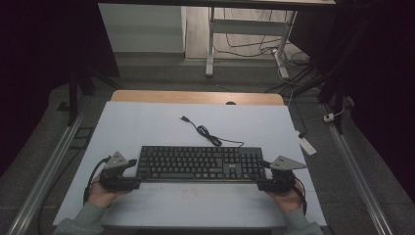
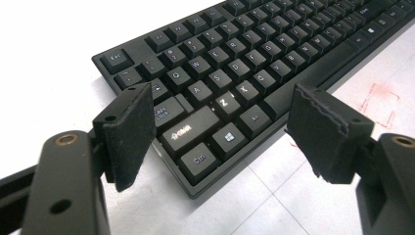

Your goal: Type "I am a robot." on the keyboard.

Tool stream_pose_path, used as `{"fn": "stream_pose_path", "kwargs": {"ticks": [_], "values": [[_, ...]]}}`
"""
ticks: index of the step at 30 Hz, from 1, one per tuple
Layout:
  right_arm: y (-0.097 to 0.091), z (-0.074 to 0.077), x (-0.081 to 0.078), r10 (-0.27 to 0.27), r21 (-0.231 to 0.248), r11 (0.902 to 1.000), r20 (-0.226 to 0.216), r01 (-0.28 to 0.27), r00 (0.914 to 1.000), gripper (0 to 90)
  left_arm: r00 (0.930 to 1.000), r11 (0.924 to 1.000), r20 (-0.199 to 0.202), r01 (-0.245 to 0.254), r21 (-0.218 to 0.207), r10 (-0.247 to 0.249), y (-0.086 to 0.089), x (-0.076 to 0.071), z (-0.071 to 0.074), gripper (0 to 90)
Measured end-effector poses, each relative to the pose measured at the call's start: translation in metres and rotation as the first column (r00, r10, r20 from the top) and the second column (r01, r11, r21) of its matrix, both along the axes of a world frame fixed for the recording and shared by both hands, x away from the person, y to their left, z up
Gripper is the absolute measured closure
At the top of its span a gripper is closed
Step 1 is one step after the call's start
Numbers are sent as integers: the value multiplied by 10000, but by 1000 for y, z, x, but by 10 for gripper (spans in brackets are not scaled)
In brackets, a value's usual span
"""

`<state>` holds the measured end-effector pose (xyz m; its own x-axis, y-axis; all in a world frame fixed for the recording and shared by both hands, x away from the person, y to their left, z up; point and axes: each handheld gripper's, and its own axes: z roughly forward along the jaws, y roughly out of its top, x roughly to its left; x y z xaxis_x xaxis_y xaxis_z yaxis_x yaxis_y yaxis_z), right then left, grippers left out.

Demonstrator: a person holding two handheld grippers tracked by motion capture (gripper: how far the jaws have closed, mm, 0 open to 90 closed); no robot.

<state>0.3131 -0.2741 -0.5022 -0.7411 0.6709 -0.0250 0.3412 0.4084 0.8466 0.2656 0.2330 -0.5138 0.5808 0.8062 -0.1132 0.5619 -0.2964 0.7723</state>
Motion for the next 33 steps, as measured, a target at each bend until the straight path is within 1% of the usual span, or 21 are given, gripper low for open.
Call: {"fn": "stream_pose_path", "kwargs": {"ticks": [9,11,12,16,17,19,23,27,28,29,33], "values": [[0,1,-1,-9,8,10000,21,9,10000,314,10000,10000,67,-36,-20,36,0,-1,1,263],[1,0,0,-3,98,10000,49,3,10000,314,10000,10000,65,-58,-19,58,0,0,1,263],[1,0,-1,-18,23,10000,42,18,10000,314,10000,10000,59,-62,-15,62,0,0,1,263],[3,2,-1,-27,-3,10000,57,27,10000,314,10000,10000,77,-60,11,60,-1,0,1,263],[3,2,-1,25,68,10000,77,-26,10000,314,10000,10000,80,-59,18,59,-1,0,1,263],[5,3,-1,-39,35,10000,102,38,9999,314,9999,10000,76,-73,16,73,-1,0,1,264],[8,6,-1,44,137,9999,117,-46,9999,314,9999,9999,25,-98,-22,99,-1,0,2,271],[11,9,-1,133,159,9998,127,-135,9998,314,9999,9999,-1,-107,-100,107,-1,0,6,279],[15,11,-1,193,271,9994,173,-198,9997,314,9999,9998,11,-129,-131,129,-1,0,8,288],[16,13,0,237,183,9995,190,-240,9995,316,9998,9998,48,-182,-125,183,-1,0,12,291],[23,16,1,291,177,9994,242,-295,9993,321,9997,9997,66,-216,-93,216,-1,1,17,308]]}}
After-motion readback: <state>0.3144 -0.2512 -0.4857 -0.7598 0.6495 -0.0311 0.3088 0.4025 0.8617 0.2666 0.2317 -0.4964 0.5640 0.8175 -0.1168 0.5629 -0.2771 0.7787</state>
